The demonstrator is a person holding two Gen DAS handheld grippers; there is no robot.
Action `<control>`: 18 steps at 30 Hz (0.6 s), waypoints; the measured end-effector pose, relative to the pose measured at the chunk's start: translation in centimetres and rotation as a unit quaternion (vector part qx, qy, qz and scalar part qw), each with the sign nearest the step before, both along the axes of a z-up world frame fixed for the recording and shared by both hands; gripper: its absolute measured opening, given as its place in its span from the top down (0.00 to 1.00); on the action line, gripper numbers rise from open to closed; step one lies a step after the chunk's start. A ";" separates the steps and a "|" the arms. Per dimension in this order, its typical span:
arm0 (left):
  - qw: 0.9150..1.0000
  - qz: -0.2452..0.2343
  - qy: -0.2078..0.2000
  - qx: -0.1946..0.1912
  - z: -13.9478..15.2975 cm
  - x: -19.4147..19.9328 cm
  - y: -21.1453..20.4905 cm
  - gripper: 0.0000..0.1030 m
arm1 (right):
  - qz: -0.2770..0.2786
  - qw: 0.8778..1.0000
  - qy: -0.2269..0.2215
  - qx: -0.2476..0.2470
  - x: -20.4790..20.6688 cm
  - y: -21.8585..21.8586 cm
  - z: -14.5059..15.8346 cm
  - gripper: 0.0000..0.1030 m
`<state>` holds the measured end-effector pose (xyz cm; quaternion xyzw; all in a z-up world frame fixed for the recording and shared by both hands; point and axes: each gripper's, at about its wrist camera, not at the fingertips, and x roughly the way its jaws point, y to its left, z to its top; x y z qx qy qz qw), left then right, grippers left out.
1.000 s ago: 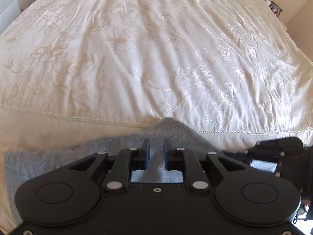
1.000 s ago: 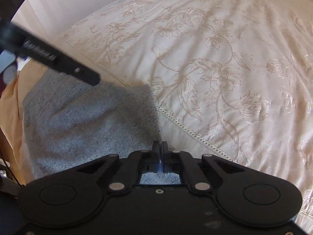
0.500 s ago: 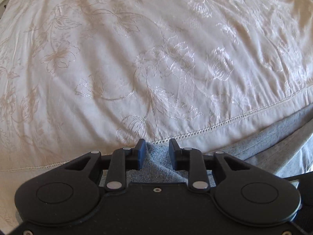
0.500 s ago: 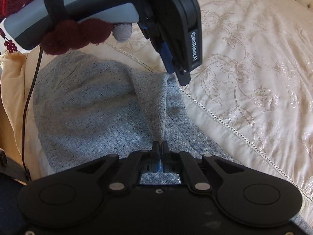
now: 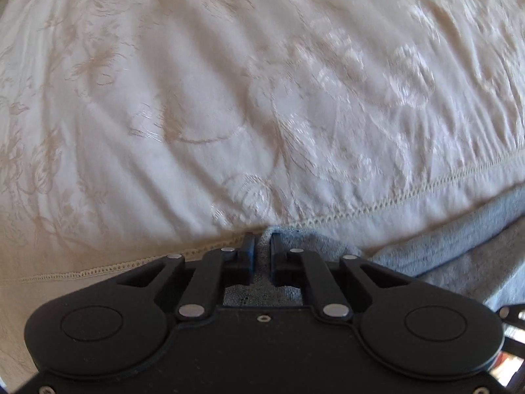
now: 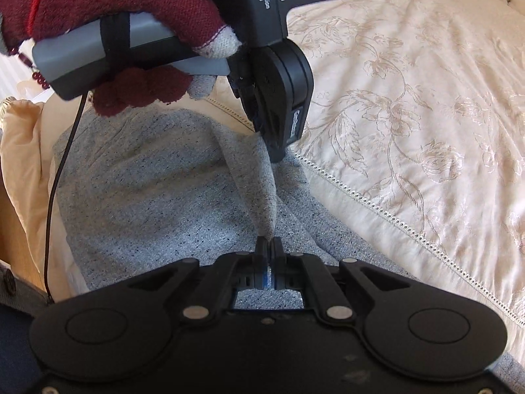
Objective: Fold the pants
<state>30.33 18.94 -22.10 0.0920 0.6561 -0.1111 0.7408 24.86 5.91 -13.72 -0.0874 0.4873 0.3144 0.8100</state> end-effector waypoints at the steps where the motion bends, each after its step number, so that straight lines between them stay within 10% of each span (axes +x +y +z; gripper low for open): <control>1: 0.999 0.036 -0.024 -0.020 0.8 -0.1 1.0 0.92 | -0.006 1.000 -0.004 0.002 0.2 0.0 0.1 0.96; 12: 0.977 0.129 -0.172 0.003 3.7 -1.4 3.5 1.00 | -0.043 0.999 -0.006 0.004 2.4 -0.6 -0.2 0.96; 18: 0.978 0.164 -0.120 -0.032 3.4 0.9 6.3 0.98 | -0.075 0.995 0.061 0.028 3.8 -1.5 -2.0 0.96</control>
